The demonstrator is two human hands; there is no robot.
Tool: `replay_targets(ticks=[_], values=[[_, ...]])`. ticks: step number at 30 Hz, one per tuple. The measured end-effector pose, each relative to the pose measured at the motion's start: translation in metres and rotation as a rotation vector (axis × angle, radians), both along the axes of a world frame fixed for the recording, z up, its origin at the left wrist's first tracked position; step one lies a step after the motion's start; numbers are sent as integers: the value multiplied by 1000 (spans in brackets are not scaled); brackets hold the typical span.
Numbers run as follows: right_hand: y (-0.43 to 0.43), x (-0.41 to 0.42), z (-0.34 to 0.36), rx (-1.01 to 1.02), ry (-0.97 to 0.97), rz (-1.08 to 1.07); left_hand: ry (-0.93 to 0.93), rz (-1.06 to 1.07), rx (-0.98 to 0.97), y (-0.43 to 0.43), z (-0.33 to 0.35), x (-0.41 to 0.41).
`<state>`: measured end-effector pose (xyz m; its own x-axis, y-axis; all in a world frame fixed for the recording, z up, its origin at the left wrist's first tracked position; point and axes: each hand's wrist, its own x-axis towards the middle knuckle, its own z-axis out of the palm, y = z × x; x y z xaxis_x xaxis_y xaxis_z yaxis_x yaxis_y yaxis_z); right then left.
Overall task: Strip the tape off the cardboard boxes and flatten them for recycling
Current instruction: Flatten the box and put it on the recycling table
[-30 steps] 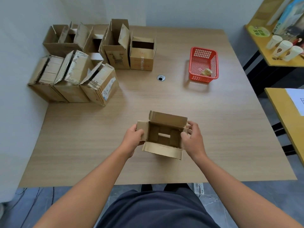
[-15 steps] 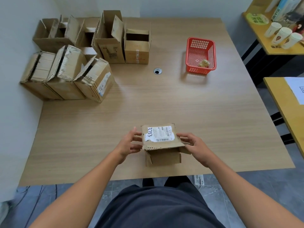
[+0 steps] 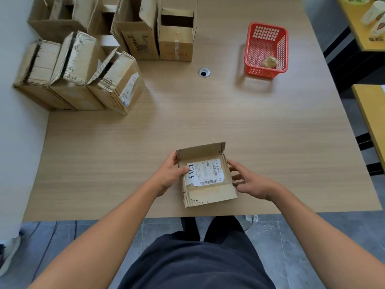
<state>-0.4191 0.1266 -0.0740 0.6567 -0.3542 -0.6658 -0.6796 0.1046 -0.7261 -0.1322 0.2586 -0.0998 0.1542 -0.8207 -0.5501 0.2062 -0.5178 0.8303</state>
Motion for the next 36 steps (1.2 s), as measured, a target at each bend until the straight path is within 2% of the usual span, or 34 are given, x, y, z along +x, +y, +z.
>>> replay_targets(ticks=[4, 8, 12, 15, 17, 20, 22, 23, 25, 30, 36], values=[[-3, 3, -6, 9, -21, 44, -23, -97, -25, 2, 4, 12], [-17, 4, -7, 134, -34, 58, -125, -235, -27, -1, 11, 25], [-23, 12, -2, 153, -3, 107, -337, -363, -66, 4, 9, 34], [-23, 16, -1, 147, -1, 127, -462, -265, 37, 14, 6, 39], [-24, 17, -2, 202, -17, 119, -466, -158, 91, 23, 5, 36], [-20, 30, -3, 204, -54, -79, -360, -4, 123, 34, 3, 24], [-18, 44, -8, -1, -54, -166, -196, 60, 151, 38, 2, 19], [-18, 51, -11, -82, -66, -146, -139, 70, 164, 40, 2, 19], [-23, 64, -16, -100, -95, -31, -116, 57, 187, 44, 1, 23], [-46, 106, -20, -134, 4, 426, -89, -10, 233, 59, -3, 46], [-67, 153, -16, 74, 173, 673, -96, -41, 278, 62, -6, 64]])
